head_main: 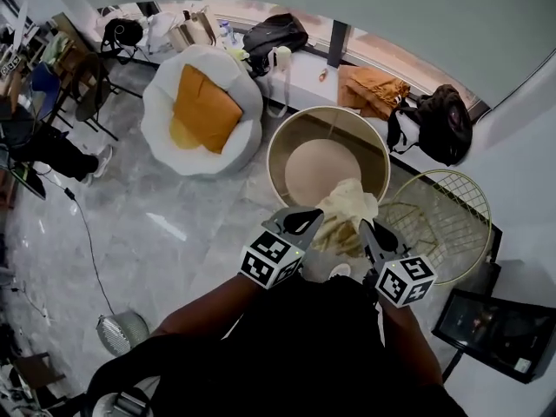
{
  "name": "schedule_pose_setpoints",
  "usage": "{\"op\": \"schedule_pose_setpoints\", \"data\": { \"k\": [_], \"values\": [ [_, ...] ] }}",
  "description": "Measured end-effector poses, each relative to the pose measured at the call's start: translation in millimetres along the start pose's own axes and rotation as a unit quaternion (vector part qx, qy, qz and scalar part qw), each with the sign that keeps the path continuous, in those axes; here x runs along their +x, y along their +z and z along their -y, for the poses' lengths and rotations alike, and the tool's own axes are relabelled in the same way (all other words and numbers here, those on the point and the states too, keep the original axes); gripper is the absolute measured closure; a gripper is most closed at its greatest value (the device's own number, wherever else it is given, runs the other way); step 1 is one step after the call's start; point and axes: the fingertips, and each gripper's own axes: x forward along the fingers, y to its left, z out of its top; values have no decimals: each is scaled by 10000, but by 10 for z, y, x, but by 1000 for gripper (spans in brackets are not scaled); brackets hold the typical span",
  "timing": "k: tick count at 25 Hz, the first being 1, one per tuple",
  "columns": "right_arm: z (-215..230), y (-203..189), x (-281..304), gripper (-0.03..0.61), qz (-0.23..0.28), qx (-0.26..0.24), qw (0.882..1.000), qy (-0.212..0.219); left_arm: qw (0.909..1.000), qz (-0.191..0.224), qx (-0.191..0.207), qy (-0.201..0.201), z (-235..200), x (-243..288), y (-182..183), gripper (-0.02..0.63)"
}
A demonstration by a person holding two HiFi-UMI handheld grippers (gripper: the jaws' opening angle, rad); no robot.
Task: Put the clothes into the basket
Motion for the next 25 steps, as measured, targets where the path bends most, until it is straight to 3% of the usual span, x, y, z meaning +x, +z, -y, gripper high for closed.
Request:
{"op": "schedule_pose_setpoints", "data": {
  "k": [10, 25],
  "values": [
    [-472, -20, 19, 541, -214, -463, 9962, 703, 9960, 480, -206, 723, -60, -446, 42, 614],
    [-833, -319, -479, 541, -404, -985, 9785, 1764, 9772, 611, -644, 1930, 607, -892, -341, 614]
  ]
}}
